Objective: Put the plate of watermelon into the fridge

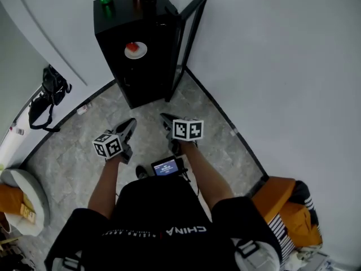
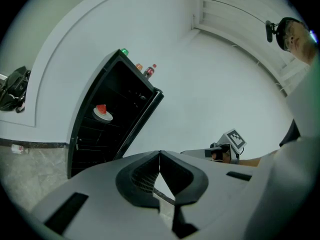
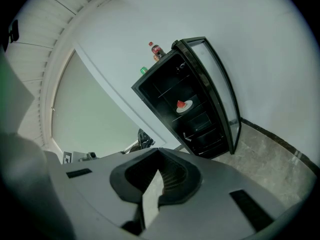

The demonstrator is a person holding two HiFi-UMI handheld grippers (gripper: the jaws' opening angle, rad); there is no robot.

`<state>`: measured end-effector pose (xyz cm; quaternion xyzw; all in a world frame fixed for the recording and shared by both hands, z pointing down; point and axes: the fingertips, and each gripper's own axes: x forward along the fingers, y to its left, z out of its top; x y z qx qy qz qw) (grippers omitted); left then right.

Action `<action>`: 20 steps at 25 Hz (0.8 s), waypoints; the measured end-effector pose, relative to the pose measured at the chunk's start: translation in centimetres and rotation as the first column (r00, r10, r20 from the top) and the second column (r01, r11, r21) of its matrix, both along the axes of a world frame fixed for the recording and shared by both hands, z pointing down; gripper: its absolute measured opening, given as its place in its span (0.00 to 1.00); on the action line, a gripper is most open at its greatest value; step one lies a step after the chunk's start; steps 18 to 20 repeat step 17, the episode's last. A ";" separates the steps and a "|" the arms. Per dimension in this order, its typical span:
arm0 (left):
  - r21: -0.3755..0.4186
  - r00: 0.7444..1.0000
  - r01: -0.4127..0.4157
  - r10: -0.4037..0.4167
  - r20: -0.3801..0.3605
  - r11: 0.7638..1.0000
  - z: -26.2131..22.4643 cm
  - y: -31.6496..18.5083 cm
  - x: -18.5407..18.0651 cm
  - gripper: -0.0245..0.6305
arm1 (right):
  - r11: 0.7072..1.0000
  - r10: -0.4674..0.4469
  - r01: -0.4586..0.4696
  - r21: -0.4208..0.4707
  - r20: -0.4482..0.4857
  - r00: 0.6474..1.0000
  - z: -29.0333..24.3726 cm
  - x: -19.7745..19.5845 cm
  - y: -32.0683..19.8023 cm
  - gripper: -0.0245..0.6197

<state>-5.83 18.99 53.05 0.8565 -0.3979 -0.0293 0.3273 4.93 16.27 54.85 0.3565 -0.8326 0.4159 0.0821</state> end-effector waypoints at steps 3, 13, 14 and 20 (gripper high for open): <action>0.011 1.000 0.007 -0.007 0.015 1.000 -0.5 -0.1 0.0 0.06 | 0.999 -0.030 0.030 0.025 -0.003 1.000 -0.9 -0.5 -0.3 0.06; 0.004 0.999 0.014 -0.014 0.043 1.000 -0.1 0.0 0.3 0.06 | 1.000 -0.026 0.026 0.017 -0.013 1.000 -0.6 0.9 -0.4 0.06; 0.005 0.999 0.012 -0.012 0.043 1.000 -0.1 -0.1 0.4 0.06 | 1.000 -0.024 0.024 0.017 -0.014 1.000 -0.6 1.0 -0.5 0.06; 0.010 0.999 0.009 -0.009 0.040 1.000 -0.3 -0.5 0.5 0.06 | 1.000 -0.019 0.020 0.021 -0.014 1.000 -0.8 1.2 -0.9 0.06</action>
